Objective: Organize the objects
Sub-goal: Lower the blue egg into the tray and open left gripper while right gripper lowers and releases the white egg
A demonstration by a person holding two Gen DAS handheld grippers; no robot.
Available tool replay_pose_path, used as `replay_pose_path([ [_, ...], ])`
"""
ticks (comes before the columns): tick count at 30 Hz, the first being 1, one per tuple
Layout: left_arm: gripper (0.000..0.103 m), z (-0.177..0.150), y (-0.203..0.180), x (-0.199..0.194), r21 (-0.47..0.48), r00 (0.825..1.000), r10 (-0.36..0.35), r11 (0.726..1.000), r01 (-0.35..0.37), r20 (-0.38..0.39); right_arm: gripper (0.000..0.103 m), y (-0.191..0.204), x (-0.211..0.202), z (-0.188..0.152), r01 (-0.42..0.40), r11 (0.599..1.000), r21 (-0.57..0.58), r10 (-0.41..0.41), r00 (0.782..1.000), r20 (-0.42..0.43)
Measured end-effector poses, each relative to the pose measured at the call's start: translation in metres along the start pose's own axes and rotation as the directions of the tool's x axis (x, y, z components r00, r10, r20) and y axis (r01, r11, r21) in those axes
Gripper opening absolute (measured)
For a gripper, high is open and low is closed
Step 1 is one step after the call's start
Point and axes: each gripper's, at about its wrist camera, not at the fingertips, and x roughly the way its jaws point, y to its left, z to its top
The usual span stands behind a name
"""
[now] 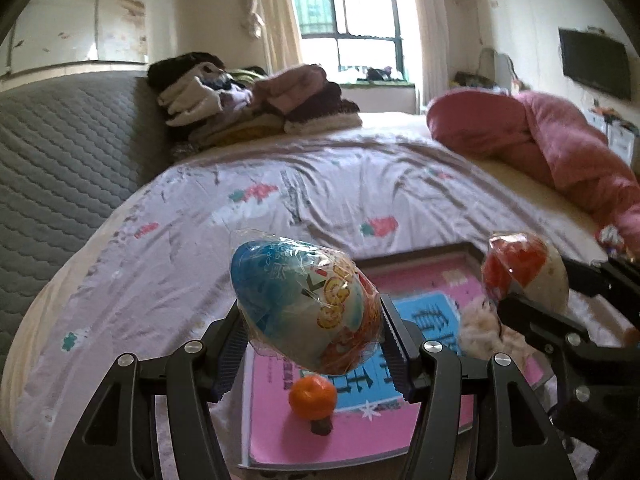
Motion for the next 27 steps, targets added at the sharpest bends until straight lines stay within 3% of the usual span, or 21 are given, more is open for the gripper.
replay_pose_path([
  [15, 0.062, -0.033, -0.028, 0.041, 0.080, 0.990, -0.039, 0.995, 0.050, -0.134, 0.051, 0.000, 0.035, -0.036, 0.023, 0.999, -0.049, -0.032, 0.981, -0.193],
  [27, 0.062, -0.048, -0.041, 0.057, 0.118, 0.976, -0.074, 0.988, 0.100, -0.205, 0.051, 0.001, 0.051, -0.053, 0.046, 0.997, -0.057, -0.059, 0.964, -0.259],
])
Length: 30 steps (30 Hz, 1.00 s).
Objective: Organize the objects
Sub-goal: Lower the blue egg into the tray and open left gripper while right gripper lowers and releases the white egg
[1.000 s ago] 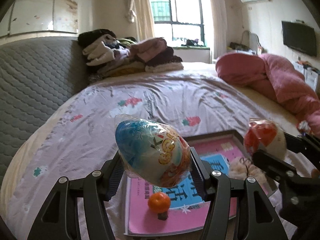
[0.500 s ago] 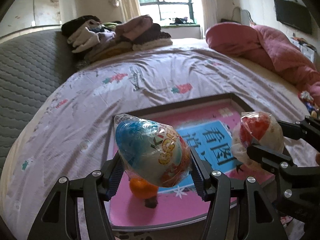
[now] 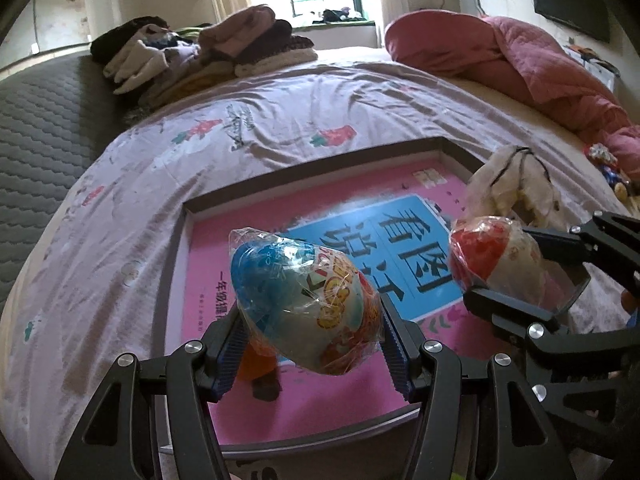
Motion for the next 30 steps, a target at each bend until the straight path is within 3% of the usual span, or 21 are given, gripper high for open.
replay_pose_path([
  [10, 0.062, -0.004, -0.008, 0.002, 0.036, 1.000, -0.009, 0.999, 0.008, 0.017, 0.051, -0.003, 0.006, -0.003, 0.026, 1.000, -0.002, -0.026, 0.999, -0.030],
  [21, 0.062, -0.009, -0.022, 0.004, 0.113, 1.000, -0.011, 0.994, 0.008, 0.023, 0.051, 0.004, 0.004, -0.008, 0.059, 0.988, -0.145, -0.068, 0.996, -0.058],
  [30, 0.063, -0.009, -0.022, 0.006, 0.120, 0.999, 0.003, 0.993, -0.007, 0.032, 0.051, -0.001, 0.002, -0.008, 0.051, 0.991, -0.120, -0.060, 0.996, -0.069],
])
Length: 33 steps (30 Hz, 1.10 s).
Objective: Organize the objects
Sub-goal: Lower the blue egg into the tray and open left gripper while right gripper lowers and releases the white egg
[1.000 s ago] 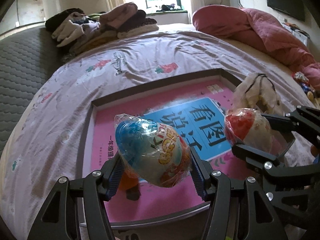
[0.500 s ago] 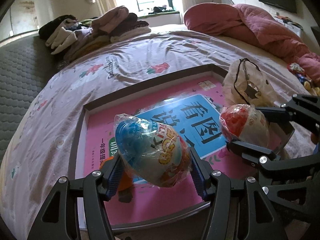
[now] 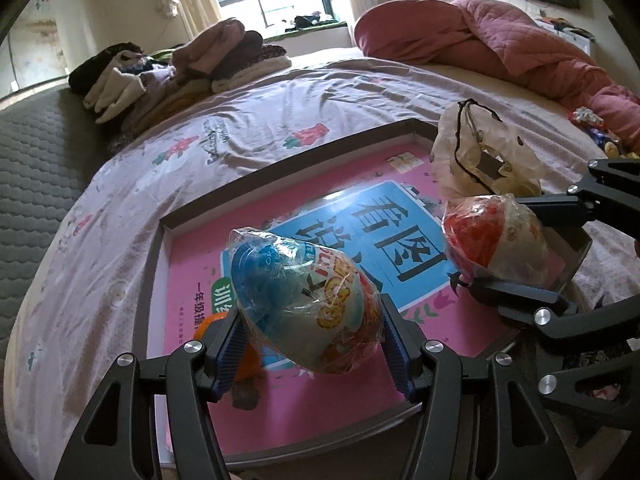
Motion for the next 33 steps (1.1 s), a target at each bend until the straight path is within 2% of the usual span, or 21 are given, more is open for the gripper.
replay_pose_path([
  [4, 0.063, 0.000, 0.001, 0.000, -0.002, 1.000, -0.003, 1.000, 0.003, -0.001, 0.051, -0.005, 0.000, -0.001, -0.017, 1.000, 0.026, 0.017, 1.000, -0.002],
  [6, 0.072, 0.002, 0.004, 0.000, -0.020, 0.999, -0.036, 0.999, 0.036, -0.004, 0.051, -0.005, 0.000, -0.001, -0.025, 0.999, 0.032, 0.025, 1.000, 0.000],
  [8, 0.073, 0.003, 0.008, -0.001, -0.047, 0.997, -0.080, 0.996, 0.080, -0.004, 0.051, -0.005, -0.002, -0.002, -0.032, 0.999, 0.035, 0.032, 0.999, 0.003],
  [18, 0.077, 0.007, 0.015, -0.002, -0.089, 0.996, -0.092, 0.992, 0.091, -0.014, 0.058, -0.005, -0.009, -0.002, -0.090, 0.993, 0.075, 0.089, 0.996, 0.018],
  [25, 0.077, 0.009, 0.026, -0.005, -0.149, 0.994, -0.108, 0.983, 0.104, -0.018, 0.059, -0.005, -0.021, -0.003, -0.088, 0.993, 0.077, 0.085, 0.996, 0.040],
  [33, 0.077, 0.014, 0.029, -0.018, -0.164, 0.996, -0.094, 0.982, 0.093, 0.001, 0.061, -0.015, -0.032, 0.001, -0.081, 0.991, 0.107, 0.073, 0.994, 0.076],
])
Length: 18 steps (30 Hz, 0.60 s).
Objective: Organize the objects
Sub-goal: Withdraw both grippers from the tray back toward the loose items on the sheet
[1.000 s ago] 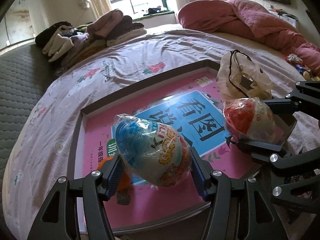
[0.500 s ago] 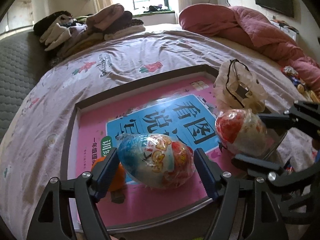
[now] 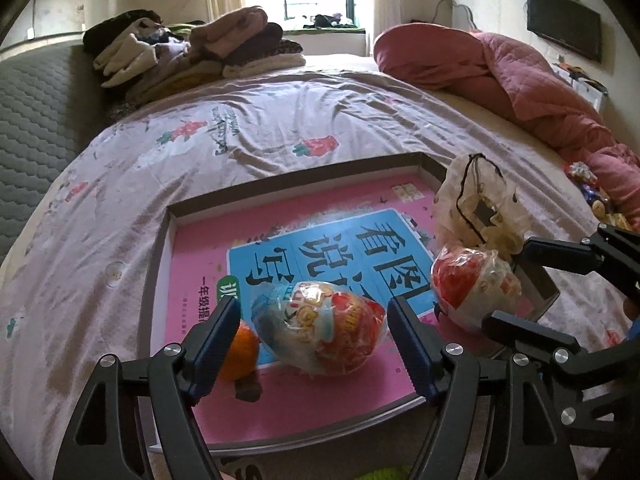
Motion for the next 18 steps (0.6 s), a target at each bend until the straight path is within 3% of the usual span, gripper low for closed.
replay_pose_path([
  [8, 0.077, 0.010, 0.010, -0.029, -0.051, 0.999, 0.026, 0.998, -0.023, 0.043, 0.062, -0.003, -0.014, 0.007, -0.010, 1.000, 0.023, 0.009, 0.999, 0.043],
  [18, 0.077, 0.014, 0.018, -0.072, -0.087, 0.987, 0.120, 0.990, -0.111, 0.103, 0.062, -0.003, -0.039, 0.017, -0.032, 0.998, 0.048, 0.026, 0.993, 0.114],
])
